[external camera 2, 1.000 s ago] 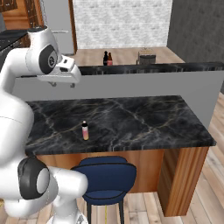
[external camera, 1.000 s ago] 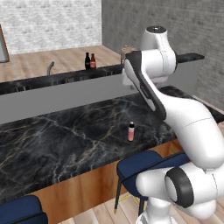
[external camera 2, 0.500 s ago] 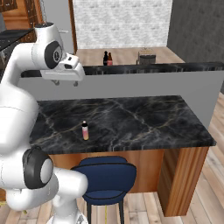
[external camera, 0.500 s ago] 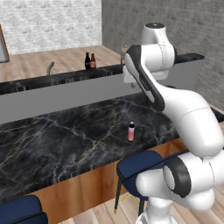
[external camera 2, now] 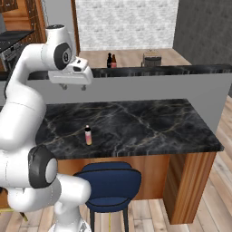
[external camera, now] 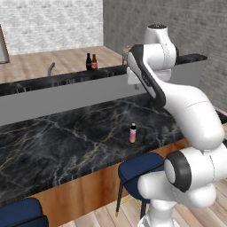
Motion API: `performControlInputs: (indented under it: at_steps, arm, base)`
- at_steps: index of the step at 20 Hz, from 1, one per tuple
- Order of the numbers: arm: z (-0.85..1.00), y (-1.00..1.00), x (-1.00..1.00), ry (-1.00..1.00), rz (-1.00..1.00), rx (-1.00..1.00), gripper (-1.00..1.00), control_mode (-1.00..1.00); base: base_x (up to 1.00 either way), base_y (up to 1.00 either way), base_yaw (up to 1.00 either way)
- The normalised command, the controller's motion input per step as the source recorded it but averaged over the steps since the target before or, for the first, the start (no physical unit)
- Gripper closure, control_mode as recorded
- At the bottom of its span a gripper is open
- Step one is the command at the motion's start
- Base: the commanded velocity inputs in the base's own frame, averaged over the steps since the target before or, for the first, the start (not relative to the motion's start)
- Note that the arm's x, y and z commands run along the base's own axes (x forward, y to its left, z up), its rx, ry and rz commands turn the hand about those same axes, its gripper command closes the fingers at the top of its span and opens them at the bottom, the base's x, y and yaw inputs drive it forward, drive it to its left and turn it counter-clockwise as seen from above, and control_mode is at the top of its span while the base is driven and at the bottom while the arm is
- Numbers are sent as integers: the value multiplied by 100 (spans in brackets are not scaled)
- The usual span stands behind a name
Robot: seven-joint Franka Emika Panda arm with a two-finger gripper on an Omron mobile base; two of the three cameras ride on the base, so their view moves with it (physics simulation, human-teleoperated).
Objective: Place the large bottle from the dining counter next to the other large bottle outside the sink, and place the small bottle from the dining counter next to the other small bottle inside the sink.
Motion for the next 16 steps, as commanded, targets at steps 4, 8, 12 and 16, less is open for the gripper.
performControlInputs:
  at_steps: [4,8,12,16]
  arm:
    - [-7,-14,13,5,0,0,-100,-100]
    - [0,-7,12,5,0,0,-100,-100]
    - [-1,0,24,5,1,0,-100,-100]
    - [0,0,34,4,1,0,-100,-100]
  base:
    - [0,0,0]
    - [0,0,0]
    - [0,0,0]
    - [0,0,0]
